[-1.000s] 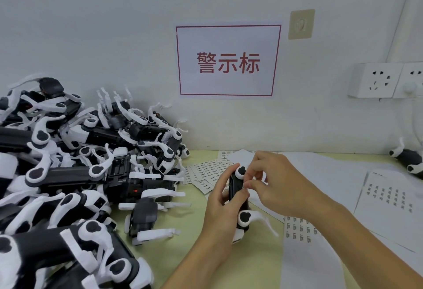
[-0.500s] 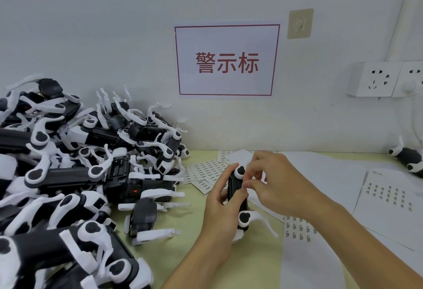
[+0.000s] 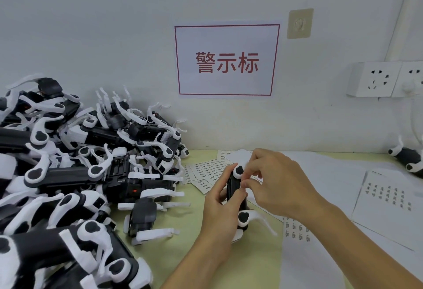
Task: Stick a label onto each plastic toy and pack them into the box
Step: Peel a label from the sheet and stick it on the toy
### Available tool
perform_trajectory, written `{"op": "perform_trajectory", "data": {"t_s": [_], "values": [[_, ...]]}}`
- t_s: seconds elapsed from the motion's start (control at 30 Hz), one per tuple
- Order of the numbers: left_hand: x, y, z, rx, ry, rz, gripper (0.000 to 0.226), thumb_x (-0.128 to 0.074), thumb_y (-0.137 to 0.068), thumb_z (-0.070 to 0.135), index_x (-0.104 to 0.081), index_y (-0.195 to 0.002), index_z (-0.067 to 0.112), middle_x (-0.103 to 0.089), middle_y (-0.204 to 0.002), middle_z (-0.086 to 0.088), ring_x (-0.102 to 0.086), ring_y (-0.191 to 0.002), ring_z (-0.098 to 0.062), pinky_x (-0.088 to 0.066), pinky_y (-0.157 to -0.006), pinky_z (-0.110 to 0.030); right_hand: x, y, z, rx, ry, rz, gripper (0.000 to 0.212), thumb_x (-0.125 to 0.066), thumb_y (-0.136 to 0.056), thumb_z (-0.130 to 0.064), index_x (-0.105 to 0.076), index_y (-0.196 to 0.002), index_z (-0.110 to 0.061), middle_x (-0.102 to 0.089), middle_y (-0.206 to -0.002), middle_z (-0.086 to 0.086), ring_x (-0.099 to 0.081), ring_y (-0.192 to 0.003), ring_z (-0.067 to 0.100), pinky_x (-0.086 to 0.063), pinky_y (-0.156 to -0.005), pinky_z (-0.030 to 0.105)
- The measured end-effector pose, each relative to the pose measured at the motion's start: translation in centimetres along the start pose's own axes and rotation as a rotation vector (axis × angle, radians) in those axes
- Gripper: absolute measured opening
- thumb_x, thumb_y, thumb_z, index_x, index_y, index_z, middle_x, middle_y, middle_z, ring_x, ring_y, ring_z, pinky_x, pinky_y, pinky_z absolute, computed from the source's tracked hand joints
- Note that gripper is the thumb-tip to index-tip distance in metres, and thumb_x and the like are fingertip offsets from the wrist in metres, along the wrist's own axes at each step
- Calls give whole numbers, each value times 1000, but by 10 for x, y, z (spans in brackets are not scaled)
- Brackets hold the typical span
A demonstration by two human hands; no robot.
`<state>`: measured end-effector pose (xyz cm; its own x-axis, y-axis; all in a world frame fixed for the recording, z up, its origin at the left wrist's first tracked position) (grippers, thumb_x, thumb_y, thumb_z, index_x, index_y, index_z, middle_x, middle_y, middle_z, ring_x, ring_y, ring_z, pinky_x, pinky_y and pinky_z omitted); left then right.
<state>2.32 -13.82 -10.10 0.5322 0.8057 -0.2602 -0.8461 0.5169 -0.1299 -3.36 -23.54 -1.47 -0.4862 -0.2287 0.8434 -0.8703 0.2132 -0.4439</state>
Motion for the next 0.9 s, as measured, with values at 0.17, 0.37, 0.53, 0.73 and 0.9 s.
{"op": "perform_trajectory", "data": {"t_s": [0.17, 0.37, 0.53, 0.73, 0.9], "values": [[0, -1, -2, -2, -14, -5, 47, -67, -74, 28, -67, -110, 58, -71, -89, -4, -64, -88, -21, -54, -89, -42, -1, 0, 0, -76, 47, 29, 9, -63, -87, -36, -68, -80, -35, -55, -91, -15, -55, -91, 8, -40, -73, 31], [0, 0, 0, -18, -15, 0, 42, -71, -80, 29, -66, -111, 57, -72, -92, -4, -66, -92, -21, -54, -93, -41, -5, 0, 2, -173, 30, 69, 8, -65, -82, -31, -70, -76, -31, -55, -87, -14, -54, -85, 10, -36, -67, 30], [1, 0, 0, -26, -21, -6, 43, -68, -89, 19, -67, -111, 57, -72, -101, -14, -67, -92, -23, -55, -91, -40, -5, 1, 0, -166, 53, 81, 8, -64, -82, -31, -68, -75, -31, -53, -85, -14, -54, -82, 11, -31, -63, 29], [0, -1, -3, -25, 0, -30, 43, -67, -88, 20, -66, -117, 52, -70, -91, -3, -64, -89, -21, -54, -86, -39, -5, 1, -4, -121, 123, 81, 11, -60, -83, -31, -69, -76, -29, -54, -86, -11, -57, -81, 15, -38, -64, 31], [0, -1, -4, -23, 9, -32, 47, -66, -90, 13, -67, -115, 52, -71, -89, 0, -65, -82, -18, -54, -77, -32, -5, 2, -7, -99, 167, 80, 15, -55, -85, -32, -67, -78, -28, -51, -85, -10, -57, -78, 15, -36, -61, 31]]}}
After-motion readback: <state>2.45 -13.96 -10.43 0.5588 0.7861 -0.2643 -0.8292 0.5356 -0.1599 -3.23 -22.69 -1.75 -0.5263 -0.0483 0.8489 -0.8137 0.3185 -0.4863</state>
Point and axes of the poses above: each hand's wrist, its own y-axis away from the middle knuckle, its own x-axis out of the back of the hand, z = x × y, the point moved 6 cm from there along -y, towards the middle knuckle
